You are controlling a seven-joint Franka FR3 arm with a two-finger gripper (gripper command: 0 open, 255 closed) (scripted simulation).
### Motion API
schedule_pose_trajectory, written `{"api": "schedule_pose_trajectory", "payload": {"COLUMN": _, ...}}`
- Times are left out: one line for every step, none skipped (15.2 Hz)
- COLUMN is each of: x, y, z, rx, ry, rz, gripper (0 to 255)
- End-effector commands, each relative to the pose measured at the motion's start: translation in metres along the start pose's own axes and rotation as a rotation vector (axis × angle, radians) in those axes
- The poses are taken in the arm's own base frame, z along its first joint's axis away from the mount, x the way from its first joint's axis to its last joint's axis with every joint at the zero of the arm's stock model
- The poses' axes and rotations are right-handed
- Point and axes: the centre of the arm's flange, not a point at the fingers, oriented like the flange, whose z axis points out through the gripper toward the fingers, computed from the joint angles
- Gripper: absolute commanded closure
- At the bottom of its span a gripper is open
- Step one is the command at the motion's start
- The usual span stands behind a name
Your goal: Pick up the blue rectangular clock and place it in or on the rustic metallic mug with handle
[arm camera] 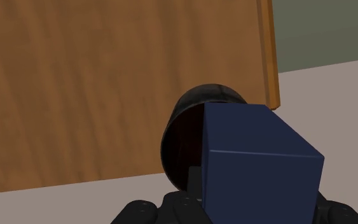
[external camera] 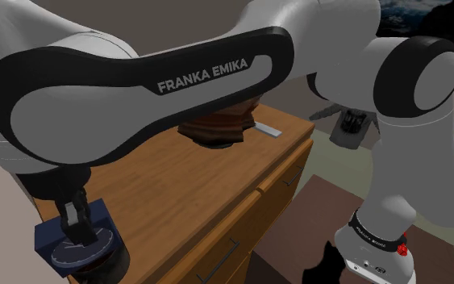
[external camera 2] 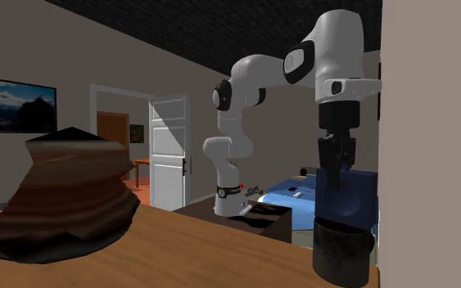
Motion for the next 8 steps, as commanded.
{"api": "schedule_pose_trajectory", "payload": {"x": 0.0, "y": 0.0002, "z": 0.0042, "rx": 0.003, "ry": -0.005, "rz": 0.0, "gripper": 255}}
{"api": "schedule_pose_trajectory", "payload": {"x": 0.0, "y": 0.0002, "z": 0.0042, "rx": 0.003, "ry": -0.005, "rz": 0.0, "gripper": 255}}
{"api": "schedule_pose_trajectory", "payload": {"x": 0.0, "y": 0.0002, "z": 0.0042, "rx": 0.003, "ry": -0.005, "rz": 0.0, "gripper": 255}}
{"api": "schedule_pose_trajectory", "payload": {"x": 0.0004, "y": 0.0002, "z": 0.0041, "rx": 0.003, "ry": -0.005, "rz": 0.0, "gripper": 0}}
{"api": "schedule_pose_trajectory", "payload": {"x": 0.0003, "y": -0.0004, "z": 0.0041, "rx": 0.003, "ry": -0.005, "rz": 0.0, "gripper": 0}}
{"api": "schedule_pose_trajectory", "payload": {"x": 0.0007, "y": -0.0004, "z": 0.0044, "rx": 0.003, "ry": -0.005, "rz": 0.0, "gripper": 0}}
{"api": "schedule_pose_trajectory", "payload": {"x": 0.0007, "y": -0.0003, "z": 0.0042, "rx": 0.003, "ry": -0.005, "rz": 0.0, "gripper": 0}}
{"api": "schedule_pose_trajectory", "payload": {"x": 0.0007, "y": -0.0003, "z": 0.0043, "rx": 0.003, "ry": -0.005, "rz": 0.0, "gripper": 0}}
